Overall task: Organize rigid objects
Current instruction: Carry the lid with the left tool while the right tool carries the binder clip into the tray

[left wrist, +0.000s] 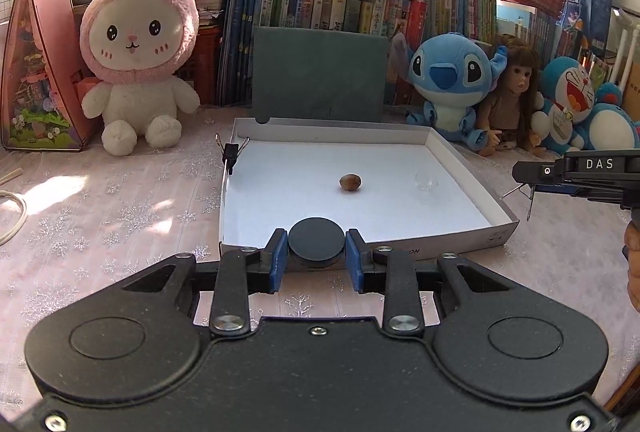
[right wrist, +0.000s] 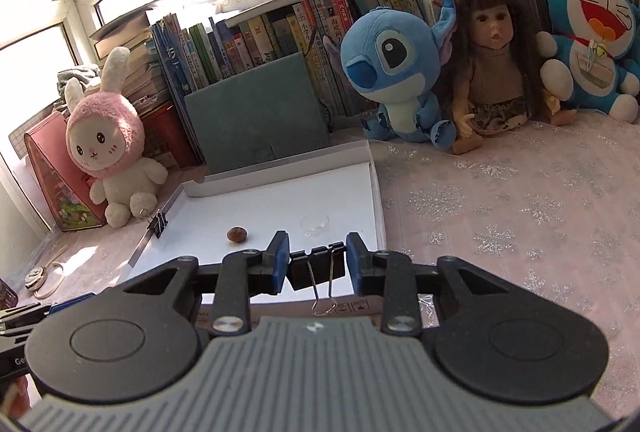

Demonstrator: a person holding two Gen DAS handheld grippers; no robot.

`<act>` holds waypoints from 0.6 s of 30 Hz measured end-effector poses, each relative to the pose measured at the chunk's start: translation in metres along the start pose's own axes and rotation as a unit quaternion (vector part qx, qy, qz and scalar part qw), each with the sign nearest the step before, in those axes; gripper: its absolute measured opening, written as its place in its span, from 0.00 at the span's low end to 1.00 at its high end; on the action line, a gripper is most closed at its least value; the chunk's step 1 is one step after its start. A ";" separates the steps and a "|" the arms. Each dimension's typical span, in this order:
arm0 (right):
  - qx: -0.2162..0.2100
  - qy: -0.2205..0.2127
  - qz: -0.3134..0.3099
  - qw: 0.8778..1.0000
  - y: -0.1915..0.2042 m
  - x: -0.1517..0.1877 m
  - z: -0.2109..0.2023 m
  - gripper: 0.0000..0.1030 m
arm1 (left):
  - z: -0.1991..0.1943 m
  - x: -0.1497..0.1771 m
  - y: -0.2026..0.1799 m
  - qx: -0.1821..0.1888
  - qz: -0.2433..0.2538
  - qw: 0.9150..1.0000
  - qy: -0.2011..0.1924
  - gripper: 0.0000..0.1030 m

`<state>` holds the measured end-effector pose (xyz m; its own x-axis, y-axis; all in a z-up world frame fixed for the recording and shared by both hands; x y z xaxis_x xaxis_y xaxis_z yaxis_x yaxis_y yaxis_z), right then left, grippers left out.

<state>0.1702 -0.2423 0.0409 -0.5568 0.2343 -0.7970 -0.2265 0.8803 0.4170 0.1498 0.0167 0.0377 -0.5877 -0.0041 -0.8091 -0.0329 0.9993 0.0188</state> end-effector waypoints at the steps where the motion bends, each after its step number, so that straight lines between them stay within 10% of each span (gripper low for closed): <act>1: 0.001 0.000 0.007 1.000 -0.002 -0.003 0.003 0.34 | 0.004 -0.003 -0.001 0.000 -0.001 1.000 0.004 0.28; 18: 0.060 -0.010 0.069 0.996 -0.032 -0.024 0.080 0.34 | 0.106 -0.037 -0.004 0.001 -0.047 0.996 0.080 0.28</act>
<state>0.2547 -0.2429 0.0112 -0.5601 0.3634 -0.7444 -0.0507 0.8819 0.4687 0.2573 0.0164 0.0051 -0.7033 -0.1034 -0.7034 -0.0921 0.9943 -0.0540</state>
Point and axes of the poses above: each gripper's, at about its wrist camera, not at the fingertips, and z roughly the way its jaws point, y to its left, x to its underside, the point moved 5 cm from there along z, roughly the way its jaws point, and after that the axes turned 14 degrees about -x, right-handed, at the moved point
